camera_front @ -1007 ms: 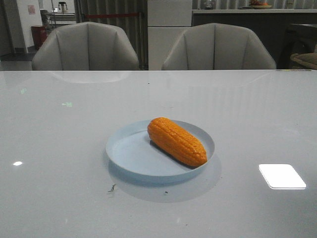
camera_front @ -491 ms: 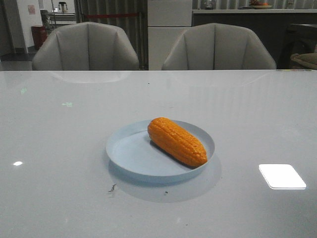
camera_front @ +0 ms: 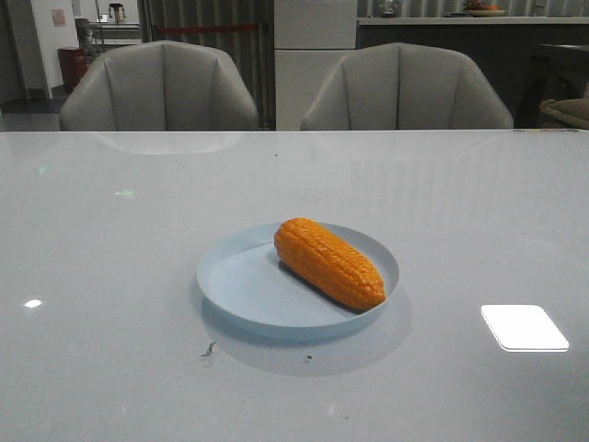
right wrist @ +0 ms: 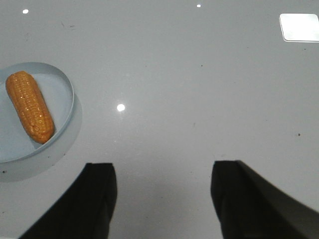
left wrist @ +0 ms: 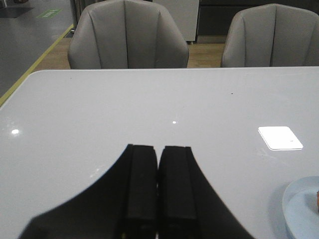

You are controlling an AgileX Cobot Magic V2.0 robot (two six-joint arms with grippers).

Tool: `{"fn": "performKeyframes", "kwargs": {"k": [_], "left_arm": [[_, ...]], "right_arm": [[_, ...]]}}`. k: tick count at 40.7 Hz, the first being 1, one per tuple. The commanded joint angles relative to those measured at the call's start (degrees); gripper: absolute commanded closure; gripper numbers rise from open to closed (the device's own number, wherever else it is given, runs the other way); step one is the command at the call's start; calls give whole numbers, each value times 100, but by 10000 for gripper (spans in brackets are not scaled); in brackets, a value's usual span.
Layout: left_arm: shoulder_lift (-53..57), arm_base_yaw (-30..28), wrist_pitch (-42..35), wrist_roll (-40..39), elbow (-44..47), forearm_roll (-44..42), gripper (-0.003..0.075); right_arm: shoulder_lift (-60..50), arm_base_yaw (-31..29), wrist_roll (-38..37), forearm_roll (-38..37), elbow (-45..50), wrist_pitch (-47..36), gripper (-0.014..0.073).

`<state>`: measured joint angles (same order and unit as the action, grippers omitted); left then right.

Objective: Place corn on plate with both arms

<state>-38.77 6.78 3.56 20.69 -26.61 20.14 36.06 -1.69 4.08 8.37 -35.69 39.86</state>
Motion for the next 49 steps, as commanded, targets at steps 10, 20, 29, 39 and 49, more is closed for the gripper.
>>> {"fn": "performKeyframes", "kwargs": {"k": [10, 20, 29, 39, 49], "left_arm": [[118, 2, -475, 2, -155, 16, 626], [1032, -293, -324, 2, 112, -6, 626], [2205, -347, -398, 2, 1207, -6, 626], [3114, -347, -874, 2, 2283, -6, 626], [3155, -347, -997, 2, 2703, 7, 626]], "right_arm": [[-10, -31, -14, 68, -153, -435, 75], [-10, -31, -14, 68, -153, -435, 75], [-10, -31, -14, 68, -153, -435, 75], [-10, -31, -14, 68, -153, -435, 75], [-10, -31, -14, 68, -153, -435, 75]]}}
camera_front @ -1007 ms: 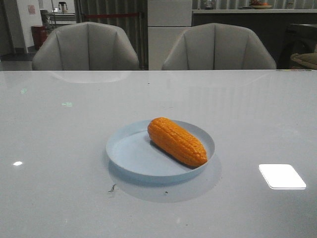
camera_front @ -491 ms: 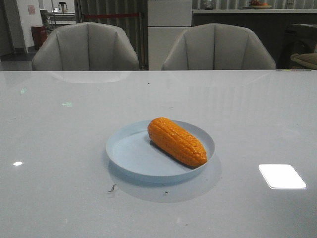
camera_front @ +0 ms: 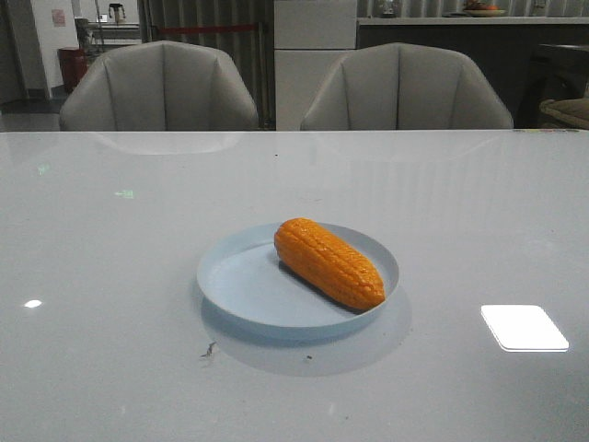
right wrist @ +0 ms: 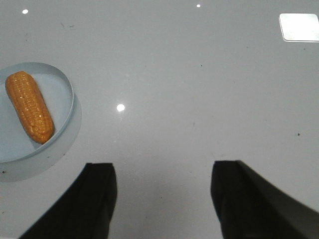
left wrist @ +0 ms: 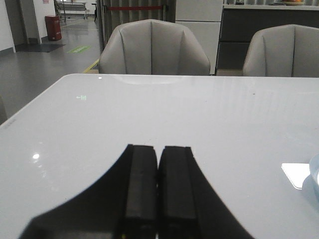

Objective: Place corn on plate with both arms

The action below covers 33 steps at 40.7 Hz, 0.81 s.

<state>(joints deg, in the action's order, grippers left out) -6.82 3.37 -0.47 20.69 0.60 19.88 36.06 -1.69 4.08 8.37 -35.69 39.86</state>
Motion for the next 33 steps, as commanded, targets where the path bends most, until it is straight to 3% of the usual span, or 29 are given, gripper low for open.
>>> {"fn": "performKeyframes", "kwargs": {"k": [1, 3, 9, 17, 33], "left_arm": [[-16, -6, -595, 2, 19, -10, 626], [10, -6, -606, -60, 63, -209, 626], [405, -6, -498, -1198, 221, -1130, 626], [862, -6, -238, -1287, 221, -1905, 626], [840, -6, -125, -1292, 221, -1920, 626]], "right_arm": [[-10, -31, -14, 68, -153, -435, 75], [-10, -31, -14, 68, -153, -435, 75], [-10, -31, -14, 68, -153, -435, 75], [-10, -31, -14, 68, -153, -435, 75], [-5, -31, -14, 68, -153, -429, 75]]}}
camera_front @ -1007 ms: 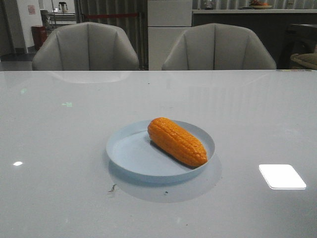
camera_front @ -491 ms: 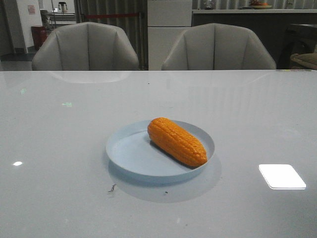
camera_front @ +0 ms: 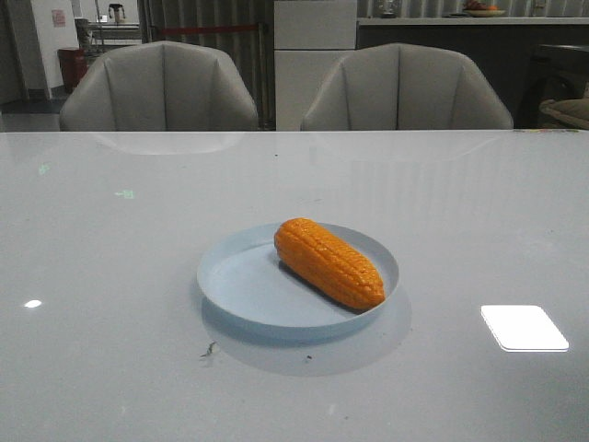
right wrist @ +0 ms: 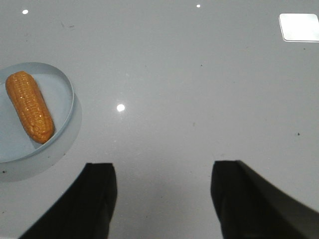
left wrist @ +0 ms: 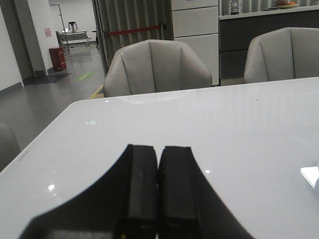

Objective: Place corn on plate with both arms

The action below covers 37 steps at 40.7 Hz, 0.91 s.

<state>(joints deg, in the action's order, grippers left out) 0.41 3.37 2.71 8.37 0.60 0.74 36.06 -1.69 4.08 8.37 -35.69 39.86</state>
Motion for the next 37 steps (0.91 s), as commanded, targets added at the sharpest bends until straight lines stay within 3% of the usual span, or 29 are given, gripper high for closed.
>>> {"fn": "performKeyframes", "kwargs": {"k": [1, 27, 30, 37], "left_arm": [[117, -6, -442, -59, 221, -6, 626], [117, -6, -442, -59, 221, -6, 626], [117, -6, -442, -59, 221, -6, 626], [117, -6, -442, -59, 221, -6, 626]], "right_arm": [[-5, -31, -14, 68, -153, -429, 75], [-64, -31, -14, -78, -153, -545, 78], [-170, -31, -14, -78, -132, -567, 124], [-625, -31, -14, -73, 351, -1382, 342]]}}
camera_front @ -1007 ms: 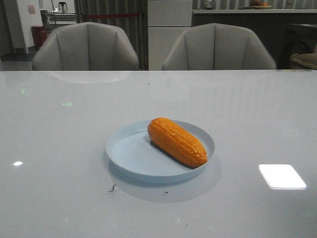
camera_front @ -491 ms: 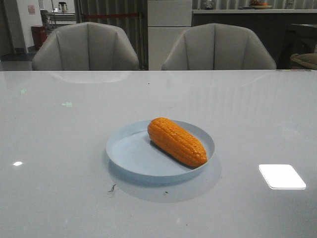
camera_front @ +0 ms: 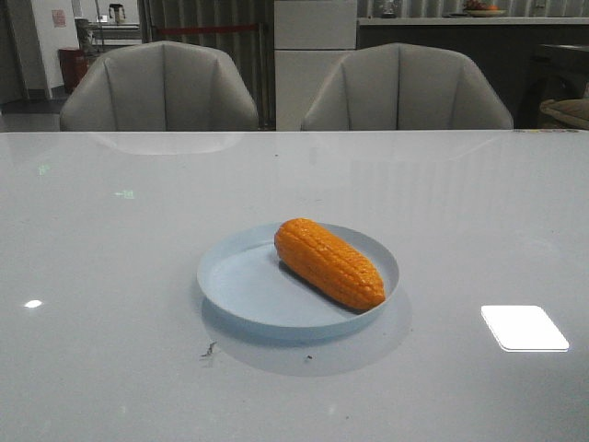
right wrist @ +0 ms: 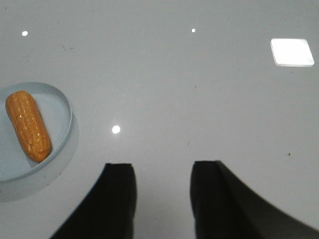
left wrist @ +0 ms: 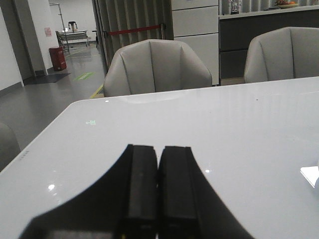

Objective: Place corn on plate with both arms

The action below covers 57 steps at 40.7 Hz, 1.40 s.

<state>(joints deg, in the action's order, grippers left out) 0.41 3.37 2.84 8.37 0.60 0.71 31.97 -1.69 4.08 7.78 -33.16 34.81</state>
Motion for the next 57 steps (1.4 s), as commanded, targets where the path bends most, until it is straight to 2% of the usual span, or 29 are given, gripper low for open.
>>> {"fn": "performKeyframes", "kwargs": {"k": [1, 7, 10, 23, 28, 33, 57], "left_arm": [[117, -6, -455, -59, 221, -3, 626], [117, -6, -455, -59, 221, -3, 626], [117, -6, -455, -59, 221, -3, 626], [117, -6, -455, -59, 221, -3, 626], [117, -6, -455, -59, 221, -3, 626], [117, -6, -455, -59, 221, -3, 626], [117, -6, -455, -59, 221, -3, 626]], "right_arm": [[-333, -31, -14, -13, 243, -1103, 370], [-1096, -31, -14, -13, 1036, -2104, 549], [-1558, -31, -14, -13, 1391, -2351, 533], [-3379, -31, -14, -13, 2542, -2328, 536], [-3369, -31, -14, -13, 2959, -2507, 536], [-3369, -31, -14, 66, 3372, -3054, 536], [-3369, -31, -14, 120, 3354, -3000, 536]]}}
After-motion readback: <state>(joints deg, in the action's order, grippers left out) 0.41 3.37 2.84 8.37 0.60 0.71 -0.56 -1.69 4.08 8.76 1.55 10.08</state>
